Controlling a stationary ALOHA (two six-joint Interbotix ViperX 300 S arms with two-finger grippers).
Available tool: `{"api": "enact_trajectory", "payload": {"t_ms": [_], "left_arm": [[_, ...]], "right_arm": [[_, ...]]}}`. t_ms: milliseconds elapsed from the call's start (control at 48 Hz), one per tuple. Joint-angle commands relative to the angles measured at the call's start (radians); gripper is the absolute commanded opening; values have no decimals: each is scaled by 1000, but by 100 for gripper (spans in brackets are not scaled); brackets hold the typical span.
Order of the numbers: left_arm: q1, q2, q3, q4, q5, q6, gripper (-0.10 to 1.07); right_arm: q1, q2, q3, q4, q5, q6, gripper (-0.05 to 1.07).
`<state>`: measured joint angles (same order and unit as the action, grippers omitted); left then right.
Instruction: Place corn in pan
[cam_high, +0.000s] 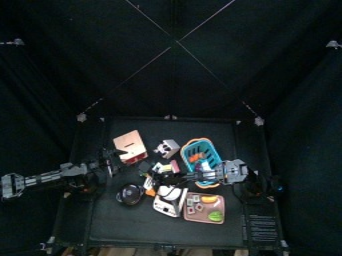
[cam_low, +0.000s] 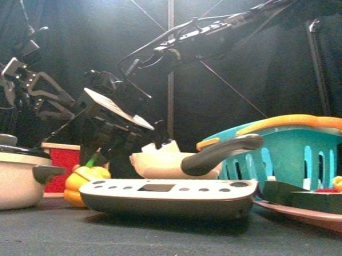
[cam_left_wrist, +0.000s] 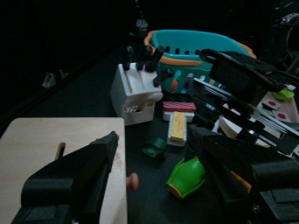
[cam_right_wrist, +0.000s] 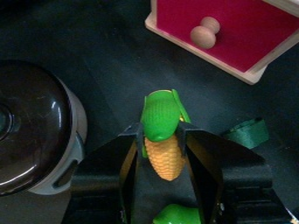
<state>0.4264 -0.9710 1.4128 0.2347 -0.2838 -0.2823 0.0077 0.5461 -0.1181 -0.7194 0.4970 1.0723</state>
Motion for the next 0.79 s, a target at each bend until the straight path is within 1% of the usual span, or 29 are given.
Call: {"api": "enact_trajectory", "payload": {"t_ms": [0, 167, 521, 625, 771], "left_arm": [[2, 3, -14, 0, -5, 0, 98], [2, 2, -14, 2, -5, 2, 98], [2, 3, -14, 2, -5, 0, 98], [2, 3, -14, 0, -5, 0, 98], [2, 3, -14, 2, -5, 2, 98]], "right_arm": [[-3, -64, -12, -3, -2, 0, 73], [0, -66, -12, -3, -2, 0, 73], [8, -103, -2, -9, 8, 0, 72], [17, -124, 11, -14, 21, 0, 72], [41, -179, 43, -25, 52, 0, 72]]}}
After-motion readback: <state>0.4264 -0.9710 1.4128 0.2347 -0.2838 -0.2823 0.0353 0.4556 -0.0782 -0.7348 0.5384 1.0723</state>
